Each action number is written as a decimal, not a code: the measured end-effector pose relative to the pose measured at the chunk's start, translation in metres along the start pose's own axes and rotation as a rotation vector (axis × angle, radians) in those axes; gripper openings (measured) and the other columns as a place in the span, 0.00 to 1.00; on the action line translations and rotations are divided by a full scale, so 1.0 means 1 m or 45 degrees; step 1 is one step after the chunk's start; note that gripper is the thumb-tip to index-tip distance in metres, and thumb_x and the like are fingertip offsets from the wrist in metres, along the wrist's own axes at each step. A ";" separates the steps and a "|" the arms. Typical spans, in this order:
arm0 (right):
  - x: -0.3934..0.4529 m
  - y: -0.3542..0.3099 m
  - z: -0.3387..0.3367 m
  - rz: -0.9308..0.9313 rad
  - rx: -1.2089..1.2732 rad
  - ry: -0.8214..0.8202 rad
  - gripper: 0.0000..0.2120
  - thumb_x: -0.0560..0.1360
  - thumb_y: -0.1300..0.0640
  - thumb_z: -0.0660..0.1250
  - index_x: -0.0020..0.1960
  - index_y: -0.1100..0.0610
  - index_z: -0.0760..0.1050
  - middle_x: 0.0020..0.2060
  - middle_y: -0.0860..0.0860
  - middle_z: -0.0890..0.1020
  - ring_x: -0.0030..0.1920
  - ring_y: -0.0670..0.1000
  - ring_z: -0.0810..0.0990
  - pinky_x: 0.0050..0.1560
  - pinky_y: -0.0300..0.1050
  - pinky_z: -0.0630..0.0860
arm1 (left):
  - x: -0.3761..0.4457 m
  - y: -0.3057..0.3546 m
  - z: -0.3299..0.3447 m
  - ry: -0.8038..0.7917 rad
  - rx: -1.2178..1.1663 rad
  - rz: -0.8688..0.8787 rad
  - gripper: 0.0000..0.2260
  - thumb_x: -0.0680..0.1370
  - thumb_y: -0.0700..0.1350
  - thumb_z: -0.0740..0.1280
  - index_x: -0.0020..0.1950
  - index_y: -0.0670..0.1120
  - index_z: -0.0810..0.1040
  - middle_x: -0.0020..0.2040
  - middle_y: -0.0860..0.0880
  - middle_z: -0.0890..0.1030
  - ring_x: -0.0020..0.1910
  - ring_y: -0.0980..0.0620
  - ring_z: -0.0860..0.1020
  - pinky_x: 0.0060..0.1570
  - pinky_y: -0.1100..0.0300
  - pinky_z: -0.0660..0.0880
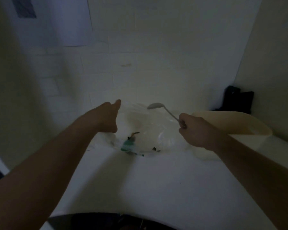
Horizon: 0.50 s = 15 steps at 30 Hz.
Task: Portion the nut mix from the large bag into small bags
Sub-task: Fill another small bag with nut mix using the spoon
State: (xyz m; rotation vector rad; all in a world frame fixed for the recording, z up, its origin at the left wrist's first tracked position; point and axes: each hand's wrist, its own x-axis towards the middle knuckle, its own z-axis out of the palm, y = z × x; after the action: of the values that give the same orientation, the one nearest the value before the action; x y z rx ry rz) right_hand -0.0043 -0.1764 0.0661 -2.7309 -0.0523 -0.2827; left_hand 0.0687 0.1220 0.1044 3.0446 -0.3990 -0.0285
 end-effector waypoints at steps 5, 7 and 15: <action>-0.015 0.006 0.005 -0.204 0.012 0.267 0.15 0.80 0.57 0.68 0.42 0.47 0.64 0.40 0.47 0.69 0.36 0.46 0.69 0.34 0.41 0.63 | 0.000 0.017 -0.004 -0.028 0.047 0.081 0.54 0.76 0.42 0.75 0.85 0.49 0.36 0.77 0.41 0.64 0.69 0.43 0.72 0.56 0.57 0.72; -0.020 0.004 0.006 -0.291 -0.062 0.173 0.15 0.79 0.56 0.69 0.42 0.45 0.64 0.43 0.46 0.67 0.38 0.47 0.71 0.35 0.42 0.68 | 0.000 0.022 -0.010 -0.005 0.057 0.136 0.54 0.76 0.42 0.75 0.85 0.50 0.36 0.77 0.42 0.63 0.69 0.43 0.71 0.58 0.57 0.72; -0.005 -0.028 0.057 -0.176 -0.207 -0.115 0.10 0.83 0.51 0.64 0.49 0.53 0.65 0.46 0.54 0.71 0.39 0.55 0.74 0.38 0.48 0.72 | -0.024 0.042 -0.025 -0.301 -0.613 0.371 0.45 0.77 0.43 0.76 0.82 0.69 0.53 0.76 0.55 0.70 0.69 0.49 0.76 0.63 0.53 0.78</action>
State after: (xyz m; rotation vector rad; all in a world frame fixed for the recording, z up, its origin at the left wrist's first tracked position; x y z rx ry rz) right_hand 0.0000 -0.1287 0.0238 -2.9055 -0.2548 -0.2100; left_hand 0.0357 0.0898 0.1330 2.4899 -0.7279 -0.4068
